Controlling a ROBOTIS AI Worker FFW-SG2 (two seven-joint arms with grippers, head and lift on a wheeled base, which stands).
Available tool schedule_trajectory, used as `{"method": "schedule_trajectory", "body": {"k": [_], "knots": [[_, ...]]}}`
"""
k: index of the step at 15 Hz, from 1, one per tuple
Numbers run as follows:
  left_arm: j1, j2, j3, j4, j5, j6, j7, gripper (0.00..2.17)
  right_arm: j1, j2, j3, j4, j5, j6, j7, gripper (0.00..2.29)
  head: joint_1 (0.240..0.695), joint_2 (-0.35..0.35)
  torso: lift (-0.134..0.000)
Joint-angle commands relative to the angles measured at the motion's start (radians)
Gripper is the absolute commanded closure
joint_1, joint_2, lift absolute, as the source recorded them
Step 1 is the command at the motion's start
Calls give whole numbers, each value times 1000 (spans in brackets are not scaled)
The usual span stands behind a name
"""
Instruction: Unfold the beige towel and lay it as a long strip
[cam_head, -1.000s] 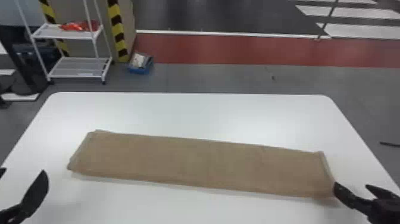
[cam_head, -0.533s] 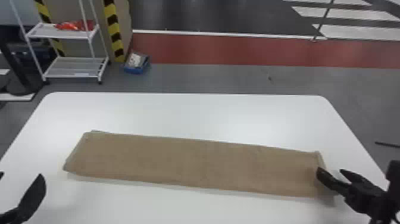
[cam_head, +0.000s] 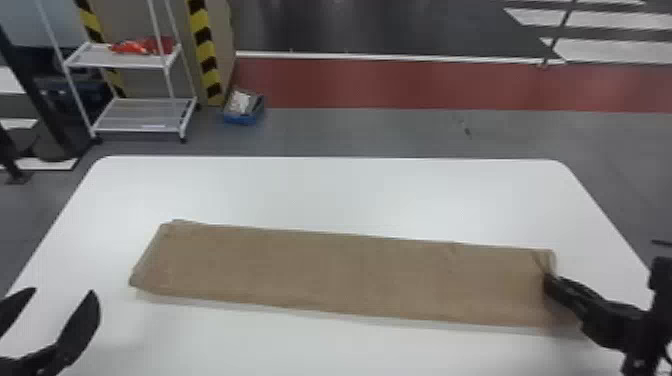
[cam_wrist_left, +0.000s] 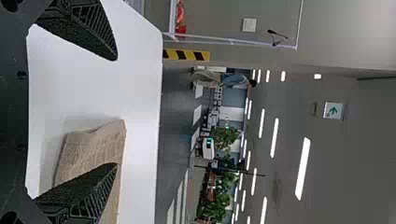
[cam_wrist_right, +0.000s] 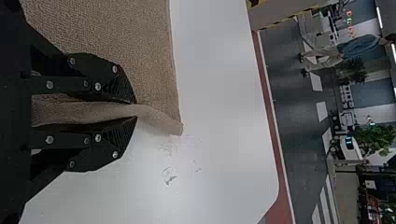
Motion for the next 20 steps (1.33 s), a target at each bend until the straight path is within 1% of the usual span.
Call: {"method": "schedule_trajectory", "body": {"k": [1, 2, 4, 6, 7, 8, 9, 10, 12, 13, 14, 15, 16, 17, 18, 19, 20], "knots": [[-1, -3, -1, 2, -1, 0, -1, 76, -62, -15, 0, 14, 16, 30, 0, 2108, 695, -50, -111], [-2, -3, -9, 2, -1, 0, 1, 76, -85, -26, 0, 23, 20, 40, 1, 2108, 695, -51, -111], [-4, -3, -20, 5, -1, 0, 1, 76, -136, -52, 2, 62, 50, 46, 1, 2105, 695, -63, -111], [-4, 3, -23, 6, 1, 0, 1, 76, -173, -64, -1, 89, 81, 46, 0, 2105, 695, -81, -111], [-4, 5, -23, 6, 1, 0, 1, 76, -173, -64, 0, 88, 79, 46, 1, 2084, 695, -89, -111], [-4, 5, -23, 8, 2, 0, 1, 76, -170, -60, 0, 86, 79, 46, 0, 1744, 695, -95, -111], [-1, 8, -23, 9, 6, 0, 1, 76, -154, -52, -6, 77, 78, 33, -2, 444, 695, -99, -111], [2, 9, -23, 9, 7, 0, 1, 76, -142, -50, -20, 72, 76, 24, -8, -2, 695, -100, -111], [2, 9, -23, 8, 6, 0, -1, 76, -102, -32, -78, 19, 35, -31, -20, 12, 695, -104, -111], [4, 8, -24, 5, 6, 0, -4, 76, -74, -12, -112, -41, 1, -49, -22, 56, 695, -113, -111], [4, 8, -32, 3, 6, 0, -8, 80, -38, 9, -138, -121, -30, -49, -22, 63, 695, -125, -111], [6, 6, -34, 0, 6, 0, -11, 80, 4, 9, -150, -207, -62, -49, -37, 63, 695, -148, -111], [6, 5, -37, 0, 6, 0, -8, 80, 73, 9, -143, -307, -103, -56, -74, 63, 695, -159, -111], [6, 2, -43, 2, 1, 0, -2, 80, 165, 9, -104, -391, -143, -114, -128, 63, 695, -173, -111], [6, -2, -54, 3, -2, -3, 13, 80, 257, 9, -38, -460, -158, -203, -191, 63, 695, -191, -111], [6, -3, -64, 2, -7, -9, 27, 80, 334, 9, 29, -509, -158, -289, -253, 63, 695, -187, -111], [6, -3, -86, 0, -13, -21, 52, 76, 424, 9, 129, -541, -148, -399, -339, 66, 695, -170, -111]]}}
